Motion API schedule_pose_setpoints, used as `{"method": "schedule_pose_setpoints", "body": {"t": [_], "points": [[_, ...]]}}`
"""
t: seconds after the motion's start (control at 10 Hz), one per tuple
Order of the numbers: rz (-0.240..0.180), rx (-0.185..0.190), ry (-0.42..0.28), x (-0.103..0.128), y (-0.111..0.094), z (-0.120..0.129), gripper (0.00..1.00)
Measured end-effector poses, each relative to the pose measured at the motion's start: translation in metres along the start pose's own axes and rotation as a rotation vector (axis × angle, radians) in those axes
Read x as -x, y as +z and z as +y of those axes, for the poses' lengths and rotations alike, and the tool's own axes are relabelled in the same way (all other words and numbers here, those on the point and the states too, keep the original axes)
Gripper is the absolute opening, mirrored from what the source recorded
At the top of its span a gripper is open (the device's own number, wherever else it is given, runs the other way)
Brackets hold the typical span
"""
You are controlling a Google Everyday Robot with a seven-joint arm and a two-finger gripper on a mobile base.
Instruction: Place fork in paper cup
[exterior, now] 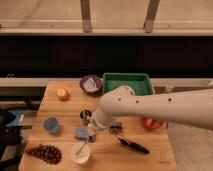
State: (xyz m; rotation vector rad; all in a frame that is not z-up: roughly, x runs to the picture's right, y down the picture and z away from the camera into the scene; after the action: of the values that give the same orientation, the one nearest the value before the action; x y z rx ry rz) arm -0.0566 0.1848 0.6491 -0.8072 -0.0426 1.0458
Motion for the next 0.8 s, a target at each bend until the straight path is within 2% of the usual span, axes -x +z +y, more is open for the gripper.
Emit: {"method": "schedule_pose_setpoints", "body": {"t": [0.3, 0.6, 0.7, 0.8], "points": [[-0.014, -0.020, -0.026, 0.003, -0.005, 0.012, 0.09], [-0.012, -0.007, -0.046, 0.005, 0.000, 0.022, 0.09], [-0.008, 0.001, -0.048, 0.005, 0.003, 0.025, 0.12], [0.000, 0.009, -0.052, 0.005, 0.005, 0.028, 0.20]]}}
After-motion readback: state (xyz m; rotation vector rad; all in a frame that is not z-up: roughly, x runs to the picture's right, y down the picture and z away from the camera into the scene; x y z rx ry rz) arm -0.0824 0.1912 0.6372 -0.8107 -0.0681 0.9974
